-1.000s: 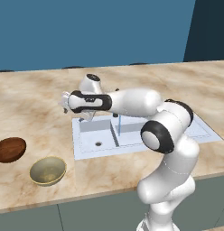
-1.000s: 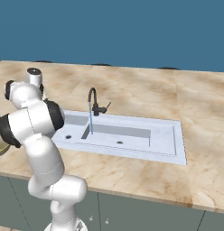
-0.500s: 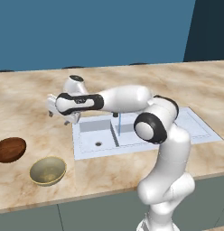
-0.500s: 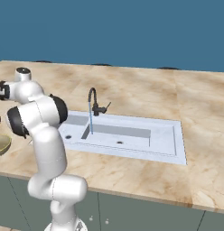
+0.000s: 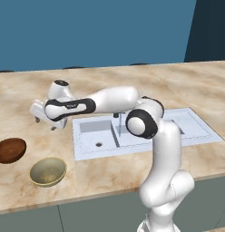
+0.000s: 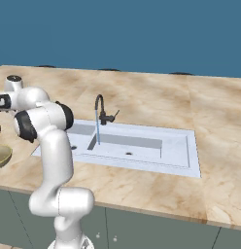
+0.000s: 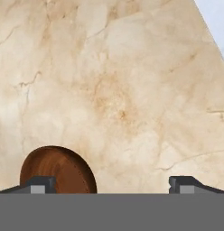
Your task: Rinse each bowl for a few seconds and place them down in the sink or on the counter.
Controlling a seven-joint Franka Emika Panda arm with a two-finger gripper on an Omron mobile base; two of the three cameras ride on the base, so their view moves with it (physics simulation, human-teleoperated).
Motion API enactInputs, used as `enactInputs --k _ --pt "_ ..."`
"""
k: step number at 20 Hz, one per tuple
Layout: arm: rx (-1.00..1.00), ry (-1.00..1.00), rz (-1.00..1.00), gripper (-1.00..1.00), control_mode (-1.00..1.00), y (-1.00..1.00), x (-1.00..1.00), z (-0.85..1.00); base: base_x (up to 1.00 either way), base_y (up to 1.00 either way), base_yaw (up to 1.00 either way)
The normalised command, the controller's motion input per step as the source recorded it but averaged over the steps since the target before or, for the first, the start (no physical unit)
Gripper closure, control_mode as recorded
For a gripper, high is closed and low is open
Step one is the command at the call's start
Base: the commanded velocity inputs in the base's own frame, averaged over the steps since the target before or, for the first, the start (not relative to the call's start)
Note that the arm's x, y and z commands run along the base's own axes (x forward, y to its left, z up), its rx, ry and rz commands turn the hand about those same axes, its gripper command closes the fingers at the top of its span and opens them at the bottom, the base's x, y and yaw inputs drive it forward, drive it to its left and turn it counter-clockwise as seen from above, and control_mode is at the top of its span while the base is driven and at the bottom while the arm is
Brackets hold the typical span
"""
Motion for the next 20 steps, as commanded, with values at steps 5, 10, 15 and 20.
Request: enactInputs --k 5,10,15,20 --pt "-0.01 0.0 0.09 -1.0 -1.0 0.26 0.0 -0.17 0.0 0.0 0.0" --pt "0.0 0.01 0.09 -1.0 -1.0 0.17 -0.01 -0.09 0.0 0.0 0.0" --pt "-0.01 0.0 0.09 -1.0 -1.0 0.1 -0.09 -0.08 0.0 0.0 0.0" --pt "-0.01 0.0 0.1 -1.0 -1.0 0.18 -0.18 -0.18 0.0 0.0 0.0"
